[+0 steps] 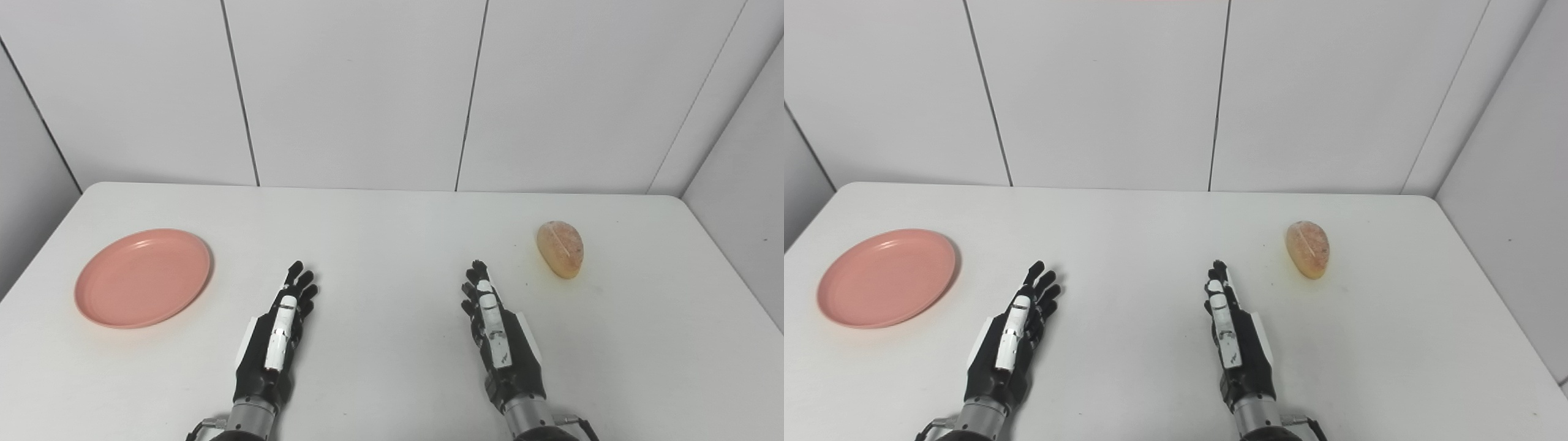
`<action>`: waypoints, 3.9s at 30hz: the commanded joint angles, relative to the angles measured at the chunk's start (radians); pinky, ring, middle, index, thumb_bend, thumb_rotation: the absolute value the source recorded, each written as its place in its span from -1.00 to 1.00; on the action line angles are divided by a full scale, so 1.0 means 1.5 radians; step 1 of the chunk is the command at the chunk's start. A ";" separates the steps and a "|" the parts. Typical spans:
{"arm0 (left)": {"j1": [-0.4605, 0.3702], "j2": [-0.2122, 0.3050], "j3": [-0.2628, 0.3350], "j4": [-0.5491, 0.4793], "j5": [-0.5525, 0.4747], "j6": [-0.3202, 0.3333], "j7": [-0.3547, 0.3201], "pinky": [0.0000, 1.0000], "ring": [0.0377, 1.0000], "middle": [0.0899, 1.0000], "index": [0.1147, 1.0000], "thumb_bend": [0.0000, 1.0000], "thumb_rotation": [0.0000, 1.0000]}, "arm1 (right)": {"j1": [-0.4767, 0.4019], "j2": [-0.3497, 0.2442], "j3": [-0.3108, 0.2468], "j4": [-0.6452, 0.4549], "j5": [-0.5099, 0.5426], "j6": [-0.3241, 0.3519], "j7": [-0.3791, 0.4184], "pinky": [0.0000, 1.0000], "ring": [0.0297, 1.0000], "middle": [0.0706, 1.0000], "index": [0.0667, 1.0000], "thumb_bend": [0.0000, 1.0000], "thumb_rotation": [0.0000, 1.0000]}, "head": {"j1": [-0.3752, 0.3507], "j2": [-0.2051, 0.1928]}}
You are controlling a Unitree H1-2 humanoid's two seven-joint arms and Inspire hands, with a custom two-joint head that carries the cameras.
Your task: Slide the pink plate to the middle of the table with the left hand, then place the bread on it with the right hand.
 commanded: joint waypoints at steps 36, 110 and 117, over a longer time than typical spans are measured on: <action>-0.013 -0.111 -0.078 0.081 0.149 -0.089 0.086 0.88 0.88 0.89 0.86 -0.25 1.00 | 0.020 -0.103 -0.059 -0.038 0.097 -0.037 0.085 1.00 1.00 1.00 1.00 -0.43 1.00 | 0.315 -0.089; -0.265 0.097 0.163 -0.064 0.071 0.068 0.089 0.81 0.81 0.84 0.80 -0.24 1.00 | 0.013 -0.110 -0.063 -0.035 0.110 -0.016 0.084 1.00 1.00 1.00 1.00 -0.46 1.00 | 0.380 -0.113; -0.293 0.138 0.209 -0.038 0.061 0.082 0.107 0.73 0.76 0.77 0.74 -0.21 1.00 | 0.013 -0.113 -0.062 -0.036 0.106 -0.016 0.083 1.00 1.00 1.00 1.00 -0.44 1.00 | 0.389 -0.113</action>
